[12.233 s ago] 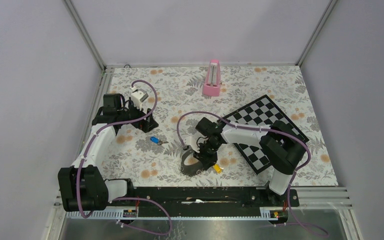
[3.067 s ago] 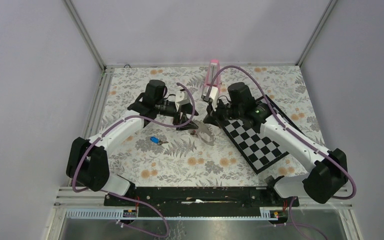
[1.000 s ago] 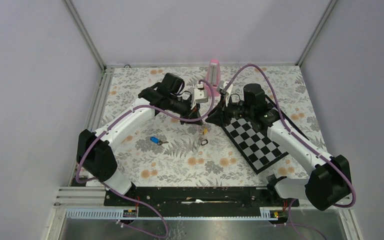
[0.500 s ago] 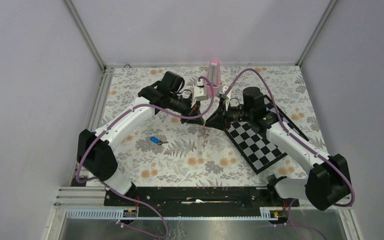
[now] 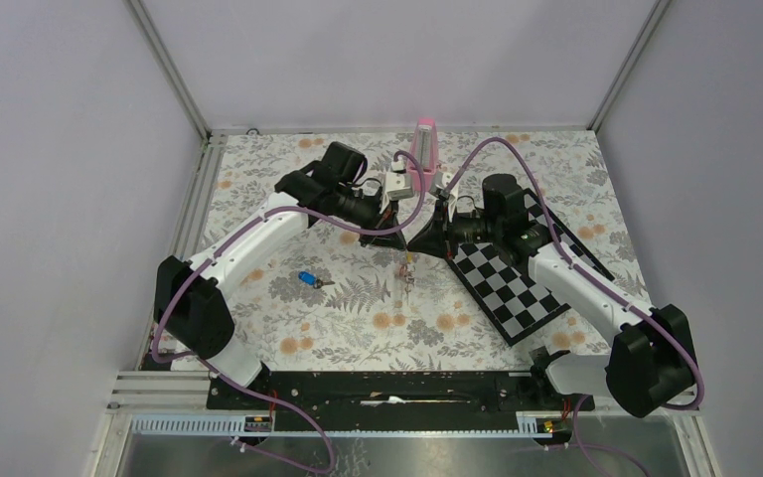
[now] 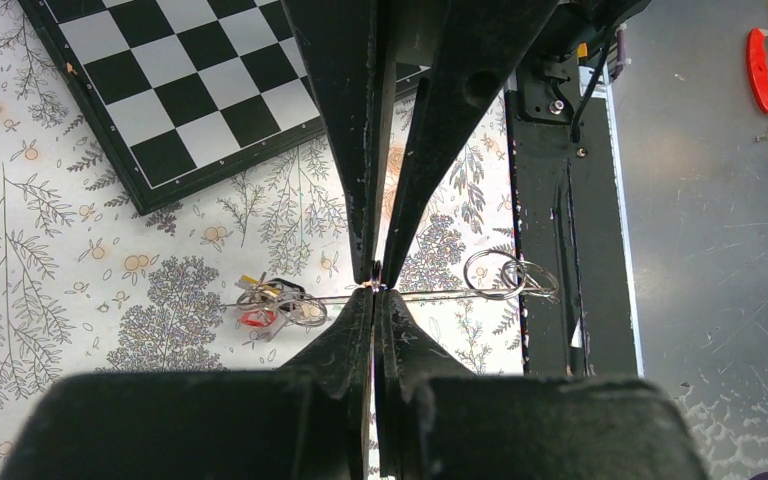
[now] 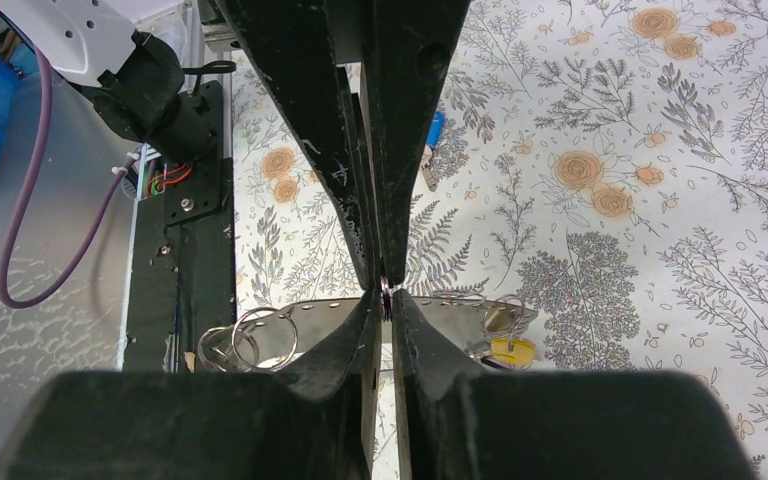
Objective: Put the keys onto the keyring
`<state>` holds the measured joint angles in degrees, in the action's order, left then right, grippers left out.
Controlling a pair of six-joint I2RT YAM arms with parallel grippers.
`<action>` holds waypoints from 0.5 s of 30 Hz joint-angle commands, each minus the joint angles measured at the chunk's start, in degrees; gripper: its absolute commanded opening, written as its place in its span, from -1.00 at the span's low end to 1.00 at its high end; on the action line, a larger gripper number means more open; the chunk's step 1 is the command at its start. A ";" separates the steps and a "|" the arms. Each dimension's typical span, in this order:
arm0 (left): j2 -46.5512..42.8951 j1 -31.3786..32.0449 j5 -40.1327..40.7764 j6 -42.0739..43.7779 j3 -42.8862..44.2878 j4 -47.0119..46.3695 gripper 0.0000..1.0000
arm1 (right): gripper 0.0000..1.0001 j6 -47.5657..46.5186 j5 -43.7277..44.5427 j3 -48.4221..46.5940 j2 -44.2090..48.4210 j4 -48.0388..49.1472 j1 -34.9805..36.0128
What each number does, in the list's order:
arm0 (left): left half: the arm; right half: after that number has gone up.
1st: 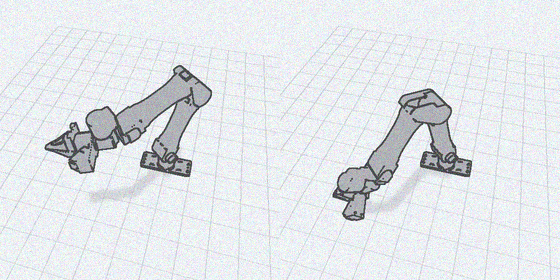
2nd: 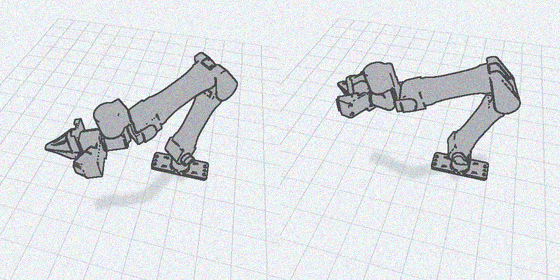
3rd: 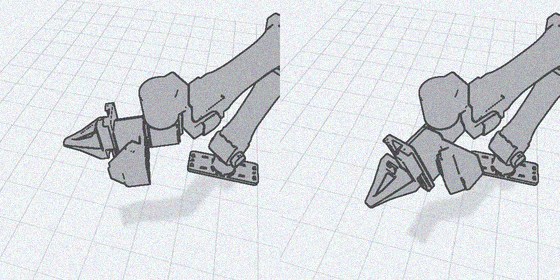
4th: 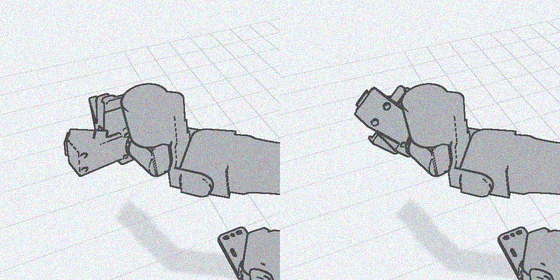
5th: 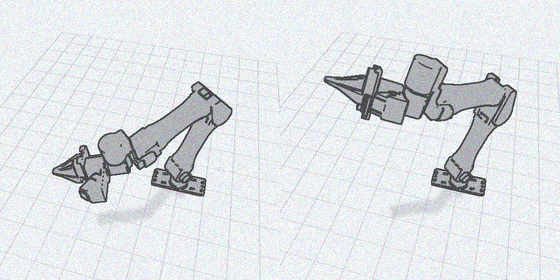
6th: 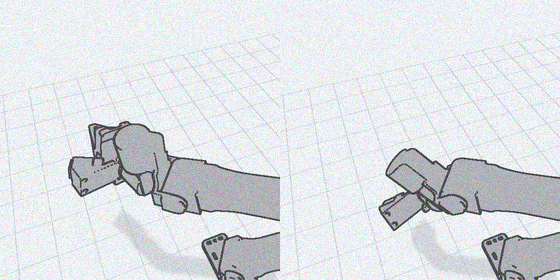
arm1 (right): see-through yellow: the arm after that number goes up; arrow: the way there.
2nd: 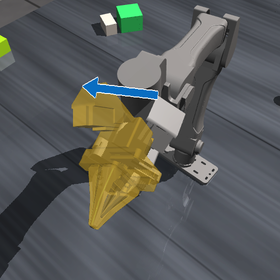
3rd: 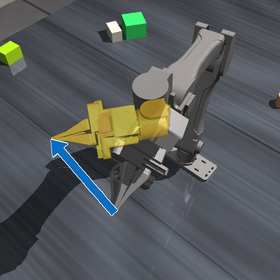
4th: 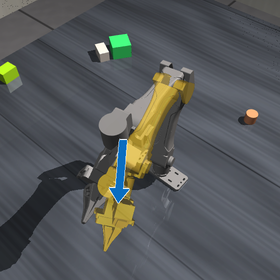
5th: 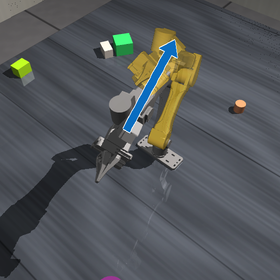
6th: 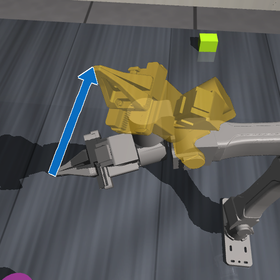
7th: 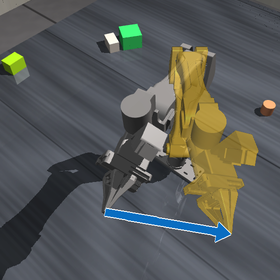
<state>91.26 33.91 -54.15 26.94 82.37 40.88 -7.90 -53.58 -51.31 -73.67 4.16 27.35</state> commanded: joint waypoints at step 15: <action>-0.76 -4.48 -10.71 -5.15 0.31 -6.80 -0.15 | -1.00 3.06 0.64 -5.09 1.07 0.49 -0.58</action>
<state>91.35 32.80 -56.60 26.26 82.37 40.40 -7.38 -53.10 -51.75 -73.78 3.18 27.33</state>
